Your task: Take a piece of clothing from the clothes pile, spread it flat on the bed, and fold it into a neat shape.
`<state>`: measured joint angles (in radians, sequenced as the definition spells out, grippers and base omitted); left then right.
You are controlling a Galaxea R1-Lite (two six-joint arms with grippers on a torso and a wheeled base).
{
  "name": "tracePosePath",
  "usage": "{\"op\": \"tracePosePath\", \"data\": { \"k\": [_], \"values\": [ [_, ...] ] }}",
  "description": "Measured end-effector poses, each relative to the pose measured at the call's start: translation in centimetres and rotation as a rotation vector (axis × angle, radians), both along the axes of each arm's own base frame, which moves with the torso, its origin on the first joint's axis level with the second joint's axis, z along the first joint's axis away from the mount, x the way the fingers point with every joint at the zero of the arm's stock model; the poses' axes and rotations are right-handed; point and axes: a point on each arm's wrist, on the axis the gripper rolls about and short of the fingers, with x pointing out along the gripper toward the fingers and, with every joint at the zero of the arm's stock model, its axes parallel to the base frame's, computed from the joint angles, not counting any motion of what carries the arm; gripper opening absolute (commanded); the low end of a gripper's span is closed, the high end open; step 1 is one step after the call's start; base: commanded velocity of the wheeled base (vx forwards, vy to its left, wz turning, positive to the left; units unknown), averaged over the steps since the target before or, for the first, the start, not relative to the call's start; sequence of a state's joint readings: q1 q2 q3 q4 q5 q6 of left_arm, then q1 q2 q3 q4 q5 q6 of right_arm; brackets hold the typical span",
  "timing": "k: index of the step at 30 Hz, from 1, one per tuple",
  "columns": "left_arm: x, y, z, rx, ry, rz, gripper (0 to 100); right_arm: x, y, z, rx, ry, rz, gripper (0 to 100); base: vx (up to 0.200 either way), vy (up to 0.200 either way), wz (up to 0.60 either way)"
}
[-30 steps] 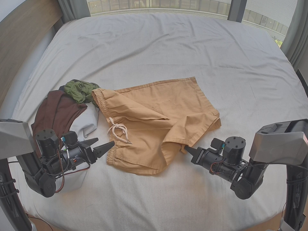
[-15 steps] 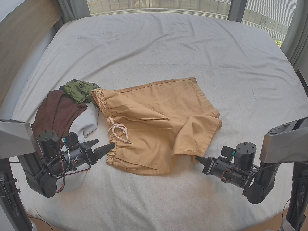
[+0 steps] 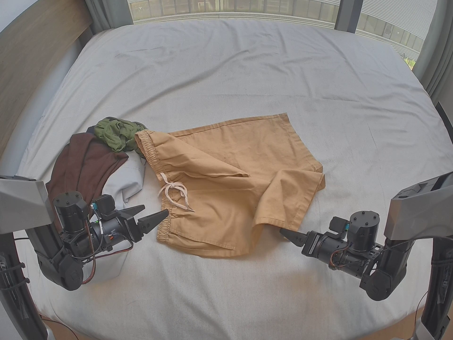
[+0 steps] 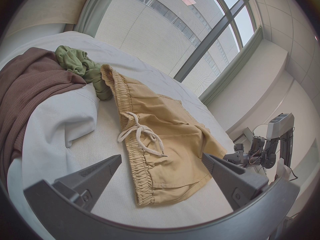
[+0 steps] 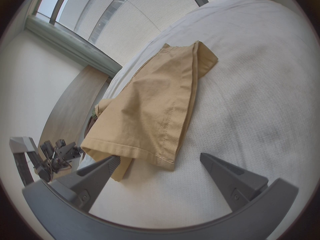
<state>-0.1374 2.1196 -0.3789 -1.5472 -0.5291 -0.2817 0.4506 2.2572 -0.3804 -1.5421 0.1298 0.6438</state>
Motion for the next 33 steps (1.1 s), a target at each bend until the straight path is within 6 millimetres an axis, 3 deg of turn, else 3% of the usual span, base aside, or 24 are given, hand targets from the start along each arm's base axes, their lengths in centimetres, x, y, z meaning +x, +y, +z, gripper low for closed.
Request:
{"op": "tracePosePath", "data": {
  "k": [13, 33],
  "values": [
    [-0.1, -0.1, 0.0, 0.000, 0.001, -0.003, 100, 0.5, 0.5, 0.7, 0.288, 0.144, -0.099, 100, 0.000, 0.000, 0.00],
    [-0.1, -0.1, -0.1, 0.002, 0.003, -0.004, 100, -1.0, -0.6, 1.5, 0.296, 0.172, -0.118, 100, 0.000, 0.000, 0.00]
  ]
}}
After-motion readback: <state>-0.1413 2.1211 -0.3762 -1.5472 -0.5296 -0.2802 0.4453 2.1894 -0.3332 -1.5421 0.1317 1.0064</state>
